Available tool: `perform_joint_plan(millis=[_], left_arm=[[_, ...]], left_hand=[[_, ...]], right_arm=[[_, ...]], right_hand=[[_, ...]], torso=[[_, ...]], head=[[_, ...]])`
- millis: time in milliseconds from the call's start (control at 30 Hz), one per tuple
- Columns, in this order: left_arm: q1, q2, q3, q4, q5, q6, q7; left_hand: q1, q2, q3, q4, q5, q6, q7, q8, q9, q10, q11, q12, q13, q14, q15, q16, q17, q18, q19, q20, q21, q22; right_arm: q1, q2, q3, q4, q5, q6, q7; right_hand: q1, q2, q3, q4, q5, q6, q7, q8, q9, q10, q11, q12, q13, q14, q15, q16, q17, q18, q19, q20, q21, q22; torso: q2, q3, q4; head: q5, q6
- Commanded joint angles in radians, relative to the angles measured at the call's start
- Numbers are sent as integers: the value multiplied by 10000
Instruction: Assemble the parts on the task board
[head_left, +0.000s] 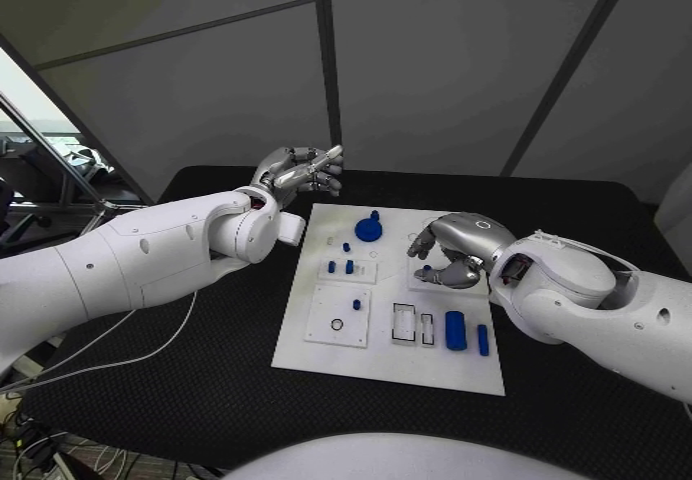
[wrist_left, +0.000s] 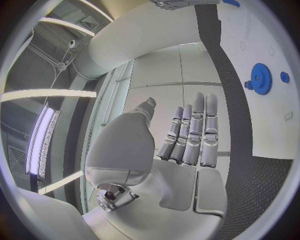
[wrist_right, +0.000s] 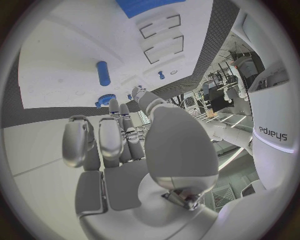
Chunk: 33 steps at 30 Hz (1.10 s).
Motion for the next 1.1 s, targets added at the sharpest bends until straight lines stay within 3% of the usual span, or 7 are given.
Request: perform_joint_plan(millis=[33, 333, 467, 833, 1100], left_arm=[[16, 17, 4, -11, -27, 168, 125], [16, 37, -1, -40, -27, 292, 148], [16, 41, -1, -43, -27, 315, 151], [16, 49, -2, -40, -27, 369, 176], [16, 33, -3, -29, -26, 381, 181]], left_hand=[[51, 102, -73, -12, -30, -95, 346, 119, -17, 28, 39, -151, -234, 68, 106, -739, -455, -96, -9, 75, -465, -554], [155, 80, -48, 32, -23, -227, 483, 265, -21, 46, 253, -1015, -656, 29, 364, -3431, -1902, -113, -333, 399, -2186, -2679], [182, 64, -40, 60, -27, -260, 485, 302, -21, 149, 229, -1259, -652, 313, 402, -3962, -2211, -110, -123, 405, -2454, -3263], [202, 69, -32, 64, -26, -266, 472, 321, -21, 201, 228, -1343, -650, 454, 409, -4147, -2316, -105, -6, 389, -2532, -3496], [207, 83, -25, 66, -24, -264, 472, 328, -20, 216, 226, -1363, -649, 500, 406, -4190, -2340, -106, 27, 385, -2549, -3559]], right_arm=[[31, -36, 18, -22, 175, 204, -271], [46, 78, 25, -138, -165, 840, -478], [46, 179, 24, -265, -386, 962, -534], [45, 452, 19, -655, -933, 1173, -731], [42, 540, 7, -775, -979, 1933, -683]], right_hand=[[-120, -28, -134, 5, 63, -76, -50, -51, -1, -105, -3, -31, -14, 181, 38, -73, -32, 34, -70, 2, -80, 215], [8, 25, -745, 110, 41, -334, -202, -75, -9, -522, 43, 22, -79, 151, 69, -227, -274, 126, -342, 28, -409, -166], [71, 69, -799, 109, 53, -360, -225, -72, -8, -556, 48, 48, -85, 151, 73, -235, -293, 130, -350, 33, -428, -185], [503, 387, -709, 4, 36, -241, -309, 31, 27, -576, 55, 213, -120, 149, 77, -264, -361, 132, -331, 37, -464, -208], [599, 489, -569, -9, -13, -39, -294, 127, 53, -400, 14, 352, -142, 135, 48, -305, -431, 120, -272, 21, -432, -160]], torso=[[18, 4, 12], [25, 11, 21], [17, 9, 8], [21, 10, 22], [21, 11, 13]], head=[[-77, 10], [-177, -5], [-185, -13], [-192, -72], [-168, -106]])
